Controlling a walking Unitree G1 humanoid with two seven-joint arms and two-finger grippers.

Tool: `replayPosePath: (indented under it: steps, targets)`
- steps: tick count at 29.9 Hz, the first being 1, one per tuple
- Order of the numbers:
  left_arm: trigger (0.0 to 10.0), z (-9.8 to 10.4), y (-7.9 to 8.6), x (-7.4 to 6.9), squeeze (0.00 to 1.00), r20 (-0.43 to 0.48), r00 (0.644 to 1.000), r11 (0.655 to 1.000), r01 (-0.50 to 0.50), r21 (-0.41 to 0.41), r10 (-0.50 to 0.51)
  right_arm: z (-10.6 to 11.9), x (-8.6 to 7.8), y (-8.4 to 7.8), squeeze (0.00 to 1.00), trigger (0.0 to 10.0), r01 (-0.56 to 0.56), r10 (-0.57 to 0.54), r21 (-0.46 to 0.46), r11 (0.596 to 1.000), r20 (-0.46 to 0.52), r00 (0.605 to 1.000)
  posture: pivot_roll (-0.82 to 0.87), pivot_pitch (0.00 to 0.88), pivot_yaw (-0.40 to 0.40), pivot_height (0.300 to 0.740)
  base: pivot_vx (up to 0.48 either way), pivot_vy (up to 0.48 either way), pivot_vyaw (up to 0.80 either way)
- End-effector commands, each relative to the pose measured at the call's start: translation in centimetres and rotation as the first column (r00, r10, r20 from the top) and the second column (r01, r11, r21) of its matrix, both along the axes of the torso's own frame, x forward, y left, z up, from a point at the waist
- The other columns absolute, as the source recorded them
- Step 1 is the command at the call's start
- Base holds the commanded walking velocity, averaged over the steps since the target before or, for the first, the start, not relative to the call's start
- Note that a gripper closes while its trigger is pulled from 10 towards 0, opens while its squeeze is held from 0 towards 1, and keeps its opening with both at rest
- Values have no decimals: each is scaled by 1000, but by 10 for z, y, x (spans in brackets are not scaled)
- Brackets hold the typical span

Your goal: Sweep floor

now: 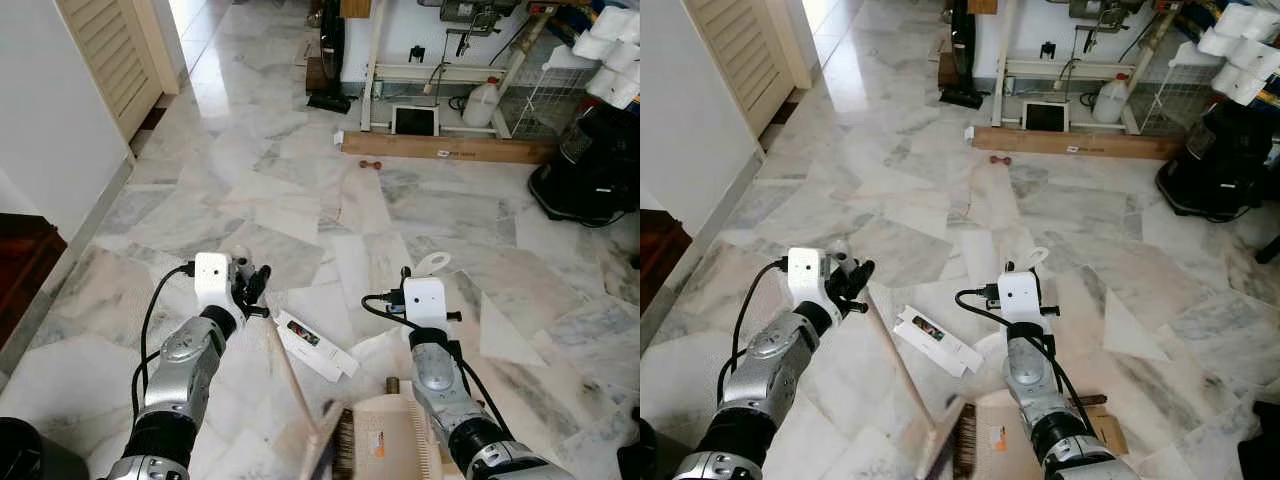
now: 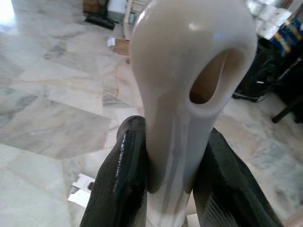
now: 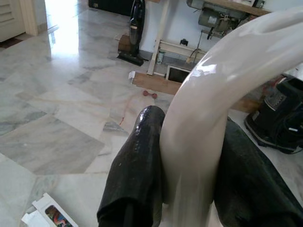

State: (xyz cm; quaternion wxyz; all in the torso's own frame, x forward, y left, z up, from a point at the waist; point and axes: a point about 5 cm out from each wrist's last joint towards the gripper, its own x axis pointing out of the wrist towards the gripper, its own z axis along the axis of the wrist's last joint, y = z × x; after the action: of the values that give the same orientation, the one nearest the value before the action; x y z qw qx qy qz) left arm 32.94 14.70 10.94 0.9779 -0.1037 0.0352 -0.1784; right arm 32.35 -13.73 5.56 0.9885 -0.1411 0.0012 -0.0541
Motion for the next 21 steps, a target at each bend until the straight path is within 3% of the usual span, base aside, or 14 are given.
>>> replayPosePath:
  steps: [1,12,21]
  targets:
    - [10000,9,-5,1,0,18,999,997,39,-67,-38,-17,-9,-2,0,10000,17,-17,0,1000,-85,996,145,115,-5,740,0,0,0]
    - [10000,48,-14,5,0,102,991,958,116,-264,-92,-16,-8,1,0,10000,13,-11,15,1000,-91,996,157,112,-5,740,0,0,0]
    - [10000,62,-10,3,0,135,988,958,111,-265,-77,-16,-7,3,0,10000,12,-9,28,1000,-95,995,158,110,-6,740,0,0,0]
